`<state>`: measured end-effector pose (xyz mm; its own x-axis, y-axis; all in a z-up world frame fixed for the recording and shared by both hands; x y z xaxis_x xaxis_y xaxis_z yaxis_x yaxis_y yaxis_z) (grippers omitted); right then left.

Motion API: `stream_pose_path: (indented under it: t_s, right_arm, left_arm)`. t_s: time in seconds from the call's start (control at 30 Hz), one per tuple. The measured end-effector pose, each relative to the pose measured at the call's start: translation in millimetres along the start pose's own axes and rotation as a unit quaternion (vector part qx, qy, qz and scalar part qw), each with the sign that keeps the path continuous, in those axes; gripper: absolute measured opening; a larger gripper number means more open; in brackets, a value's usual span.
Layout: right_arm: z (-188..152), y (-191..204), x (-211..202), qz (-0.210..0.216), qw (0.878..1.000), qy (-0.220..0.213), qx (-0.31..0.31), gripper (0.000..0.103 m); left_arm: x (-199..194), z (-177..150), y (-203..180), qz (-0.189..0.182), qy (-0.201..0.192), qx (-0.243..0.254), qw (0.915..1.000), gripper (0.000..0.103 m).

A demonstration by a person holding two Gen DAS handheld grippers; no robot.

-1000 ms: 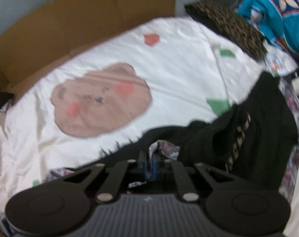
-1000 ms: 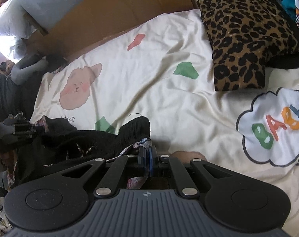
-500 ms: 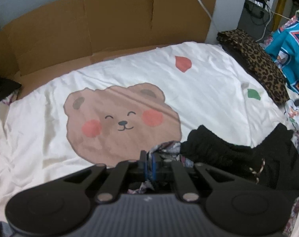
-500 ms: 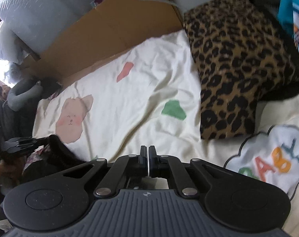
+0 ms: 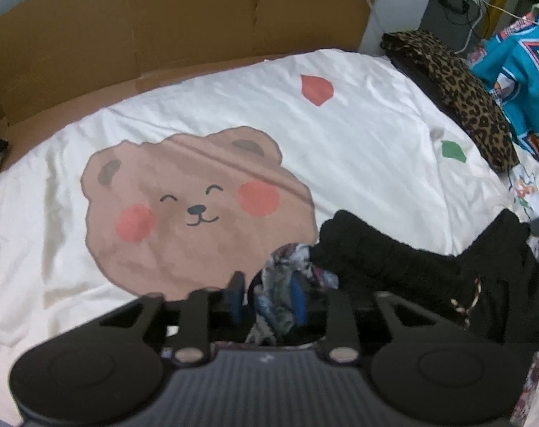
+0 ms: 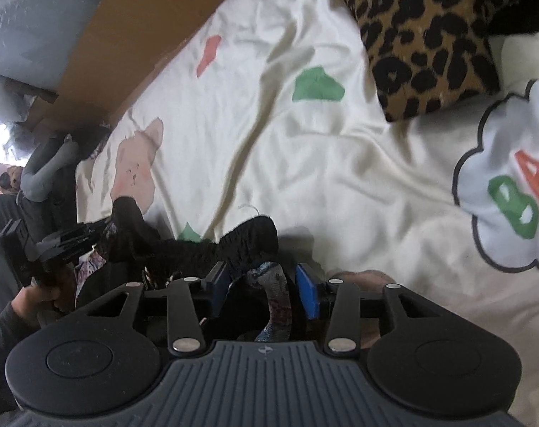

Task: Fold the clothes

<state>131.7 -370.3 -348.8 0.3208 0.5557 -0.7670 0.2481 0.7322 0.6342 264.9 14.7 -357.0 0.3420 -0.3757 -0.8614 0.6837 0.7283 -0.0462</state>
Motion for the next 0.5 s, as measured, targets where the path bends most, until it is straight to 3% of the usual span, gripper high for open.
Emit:
stream_pose_path:
  t_s: [0.03, 0.1, 0.23, 0.37, 0.43, 0.5]
  right_arm:
    - [-1.6, 0.3, 2.8, -0.001, 1.000, 0.006, -0.002, 0.048]
    - [-3.3, 1.4, 8.1, 0.001, 1.000, 0.017, -0.007, 0.048]
    - [-9.9, 0.4, 18.2, -0.006, 0.999, 0.035, -0.016, 0.046]
    - [-15.6, -1.9, 25.4, -0.022, 0.998, 0.047, -0.026, 0.022]
    - [-17.9, -1.7, 25.3, -0.026, 0.998, 0.044, -0.032, 0.017]
    - [-18.9, 0.2, 22.0, -0.028, 0.998, 0.037, -0.043, 0.006]
  left_arm:
    - [2.1, -0.2, 0.2, -0.004, 0.002, 0.000, 1.0000, 0.038]
    - [8.3, -1.2, 0.6, 0.001, 0.010, 0.004, 0.9999, 0.052]
    - [23.7, -4.7, -1.2, -0.018, 0.032, 0.002, 0.9993, 0.054]
    - [32.8, -5.9, -8.8, -0.031, 0.049, 0.006, 0.9983, 0.053]
    - [33.1, -5.9, -12.3, -0.030, 0.051, 0.015, 0.9981, 0.047]
    - [32.0, -6.4, -13.0, -0.041, 0.051, 0.011, 0.9978, 0.020]
Point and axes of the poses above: each gripper's, at about its wrist camera, not at the fingertips, and x roughly the way its jaws point, y to its left, z to its top, the point moved 4 cm from there along x, roughly the way its jaws point, and after that the axes turned 5 degrees about x, right-handed, at the moved point
